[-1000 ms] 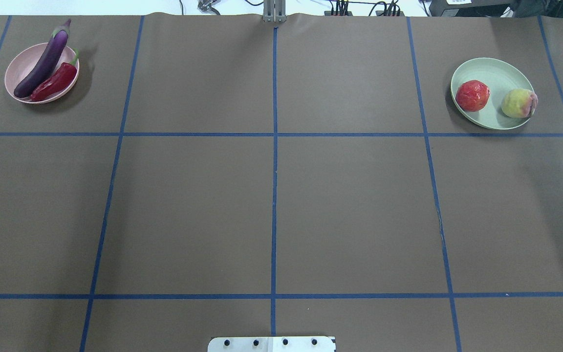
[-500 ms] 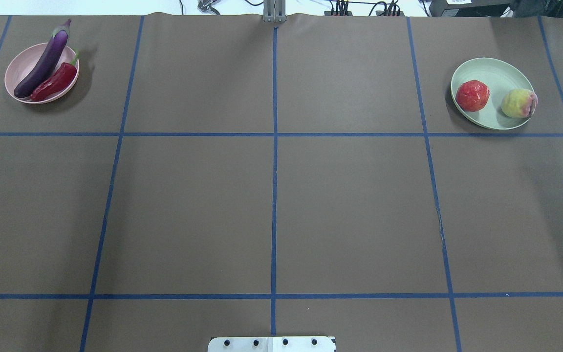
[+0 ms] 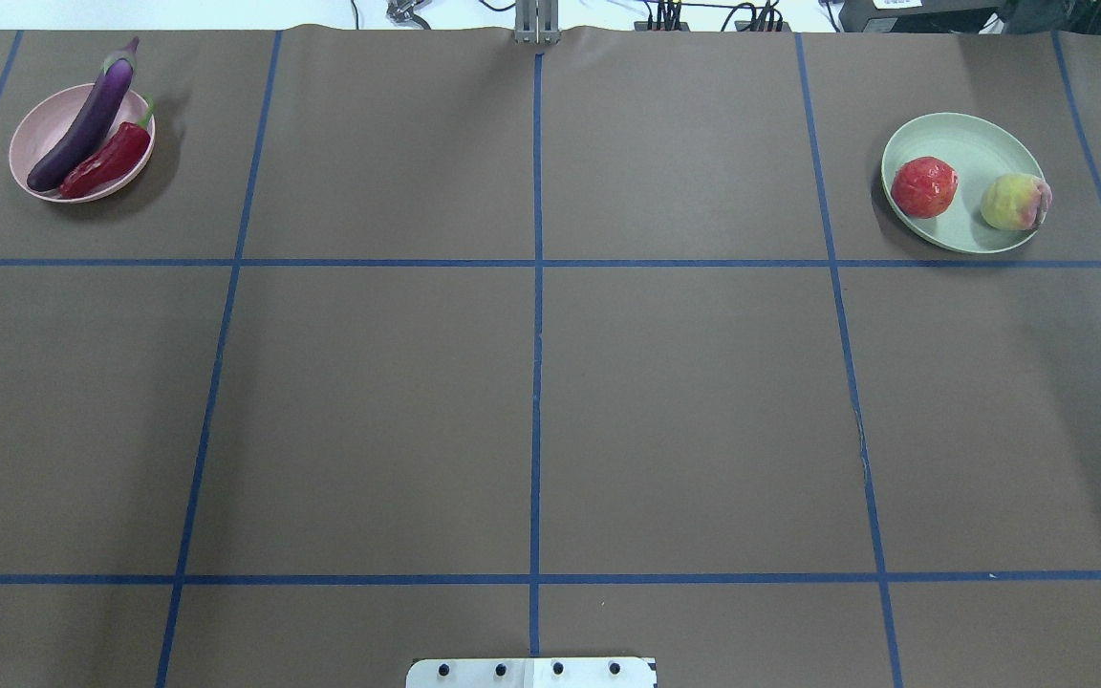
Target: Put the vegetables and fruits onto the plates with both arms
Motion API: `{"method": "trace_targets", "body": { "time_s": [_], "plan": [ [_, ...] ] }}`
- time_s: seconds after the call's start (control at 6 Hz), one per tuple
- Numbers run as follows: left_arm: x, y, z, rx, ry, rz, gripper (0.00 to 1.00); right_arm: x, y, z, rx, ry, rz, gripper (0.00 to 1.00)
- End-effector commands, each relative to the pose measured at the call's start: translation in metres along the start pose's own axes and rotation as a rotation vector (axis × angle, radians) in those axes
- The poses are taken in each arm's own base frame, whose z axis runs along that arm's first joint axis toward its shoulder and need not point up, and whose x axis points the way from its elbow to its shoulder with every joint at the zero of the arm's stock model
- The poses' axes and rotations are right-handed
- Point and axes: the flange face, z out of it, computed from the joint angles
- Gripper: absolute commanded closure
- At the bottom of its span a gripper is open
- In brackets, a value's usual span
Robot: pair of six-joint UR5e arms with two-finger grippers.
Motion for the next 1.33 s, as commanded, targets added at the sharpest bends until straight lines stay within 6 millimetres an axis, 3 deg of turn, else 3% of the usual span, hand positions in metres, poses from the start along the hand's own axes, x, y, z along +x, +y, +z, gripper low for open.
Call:
{"method": "trace_targets", "body": {
  "time_s": [0.0, 1.17],
  "plan": [
    [0.0007, -0.0002, -0.0006, 0.001, 0.0, 0.001, 0.0, 0.0001, 0.0003, 0.0002, -0.001, -0.001, 0.001, 0.0],
    [0.0028, -0.0014, -0.0018, 0.005, 0.002, 0.007, 0.0, -0.0014, -0.0003, -0.0016, 0.005, 0.001, -0.016, 0.0]
  ]
}}
